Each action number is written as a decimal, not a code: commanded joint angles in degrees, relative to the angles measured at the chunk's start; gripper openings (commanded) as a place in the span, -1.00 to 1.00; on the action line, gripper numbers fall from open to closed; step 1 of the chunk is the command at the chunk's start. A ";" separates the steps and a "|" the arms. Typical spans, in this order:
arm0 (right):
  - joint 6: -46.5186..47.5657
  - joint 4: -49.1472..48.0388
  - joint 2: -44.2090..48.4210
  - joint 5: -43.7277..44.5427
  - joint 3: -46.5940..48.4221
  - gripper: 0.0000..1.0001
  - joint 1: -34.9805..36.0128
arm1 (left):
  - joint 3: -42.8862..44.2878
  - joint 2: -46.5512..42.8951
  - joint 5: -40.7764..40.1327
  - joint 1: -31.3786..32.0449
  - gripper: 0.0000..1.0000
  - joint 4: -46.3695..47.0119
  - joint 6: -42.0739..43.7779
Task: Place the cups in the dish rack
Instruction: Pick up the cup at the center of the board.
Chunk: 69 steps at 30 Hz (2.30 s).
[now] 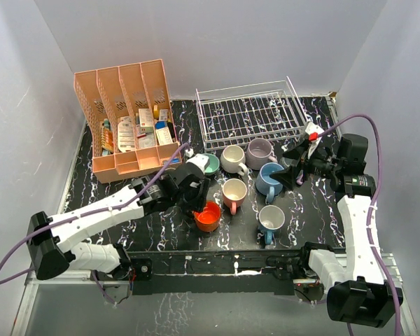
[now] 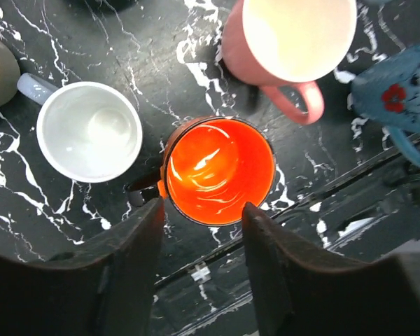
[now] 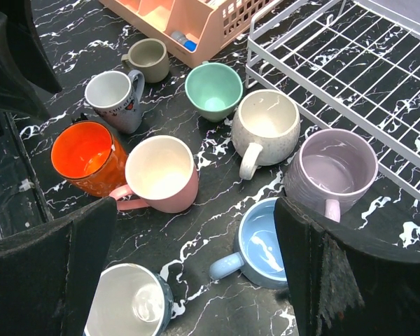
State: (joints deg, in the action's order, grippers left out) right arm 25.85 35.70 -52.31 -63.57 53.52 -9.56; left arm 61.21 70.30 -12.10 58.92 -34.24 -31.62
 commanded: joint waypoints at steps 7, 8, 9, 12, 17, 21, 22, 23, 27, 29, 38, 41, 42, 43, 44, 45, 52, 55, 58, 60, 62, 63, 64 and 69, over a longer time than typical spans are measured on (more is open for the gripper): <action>-0.22 -4.67 0.74 -0.46 -1.24 0.96 -0.47 | 7.25 10.32 7.68 0.21 -0.22 -3.15 17.69; -0.33 -4.91 0.93 -0.54 -1.51 0.96 -0.51 | 8.82 12.11 7.57 0.16 -0.22 -4.51 19.38; -0.50 -5.00 0.90 -0.59 -1.68 0.96 -0.54 | 10.26 13.73 6.92 0.15 -0.22 -5.87 21.11; -0.91 -5.59 0.87 -0.56 -1.97 0.97 -0.85 | 13.57 17.78 4.31 -0.09 -0.16 -9.23 24.61; -1.06 -5.72 1.12 -0.53 -2.43 0.96 -1.05 | 14.67 21.45 4.58 -0.29 -0.05 -9.09 29.36; -0.98 -5.64 1.17 -0.55 -2.76 0.96 -1.00 | 15.61 23.64 4.54 -0.53 -0.04 -9.36 31.14; -1.03 -5.61 1.16 -0.46 -2.74 0.96 -1.01 | 15.56 23.78 4.68 -0.70 -0.04 -9.09 31.58; -0.98 -5.56 1.16 -0.50 -2.76 0.97 -1.06 | 15.38 23.94 4.85 -0.93 -0.04 -8.78 31.95; -1.03 -5.60 1.12 -0.71 -2.80 0.96 -1.14 | 14.79 24.64 6.34 -2.00 -0.07 -8.23 33.20; -1.02 -5.56 1.00 -0.68 -2.88 0.96 -1.23 | 14.29 25.25 7.12 -2.57 -0.19 -7.93 33.62; -1.19 -5.86 0.58 -1.20 -3.26 0.97 -1.64 | 12.71 28.02 12.10 -4.10 -0.42 -5.99 33.90; -1.24 -5.97 0.59 -1.38 -3.48 0.97 -1.69 | 12.00 28.39 12.93 -4.41 -0.63 -5.52 33.73; -1.24 -5.91 0.70 -1.33 -3.61 0.96 -1.76 | 11.74 28.44 13.11 -4.48 -0.70 -5.35 33.58; -1.24 -5.95 0.71 -1.34 -3.60 0.96 -1.77 | 11.46 28.38 13.29 -4.57 -0.75 -5.15 33.55; -1.25 -5.92 0.64 -1.35 -3.66 0.97 -1.78 | 11.21 28.34 13.39 -4.55 -0.81 -4.96 33.40; -1.24 -5.99 0.70 -1.39 -3.68 0.97 -1.78 | 10.99 28.24 13.49 -4.59 -0.92 -4.84 33.30; -1.24 -5.73 0.92 -1.80 -3.56 0.96 -1.86 | 10.18 24.91 13.27 -4.52 -1.00 -4.52 31.27; -1.24 -5.28 0.92 -2.41 -3.34 0.96 -1.87 | 9.46 21.24 13.55 -4.53 -1.00 -4.46 29.84; -1.13 -4.89 0.99 -3.31 -3.18 0.96 -1.86 | 7.45 16.21 13.98 -4.55 -1.00 -3.47 27.86; -1.00 -4.53 0.94 -4.15 -3.03 0.97 -1.86 | 5.79 11.66 14.34 -4.57 -1.00 -2.23 26.33; -0.91 -4.11 0.90 -5.18 -2.83 0.96 -1.86 | 3.80 7.59 14.64 -4.63 -1.00 -0.28 24.39; -0.84 -3.95 0.78 -5.74 -2.74 0.96 -1.86 | 2.63 5.14 14.84 -4.69 -1.00 1.09 23.27; -0.82 -3.76 0.77 -6.48 -2.66 0.96 -1.86 | 1.25 3.05 15.14 -4.85 -1.00 2.76 22.09; -0.02 -2.08 0.29 -10.34 -1.98 0.97 -1.78 | -5.25 -6.92 16.55 -5.63 -1.00 12.71 13.94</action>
State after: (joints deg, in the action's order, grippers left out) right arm 25.04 33.01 -52.12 -69.08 49.78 -11.05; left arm 59.46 70.39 1.74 54.06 -31.46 -9.26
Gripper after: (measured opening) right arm 0.983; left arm 0.046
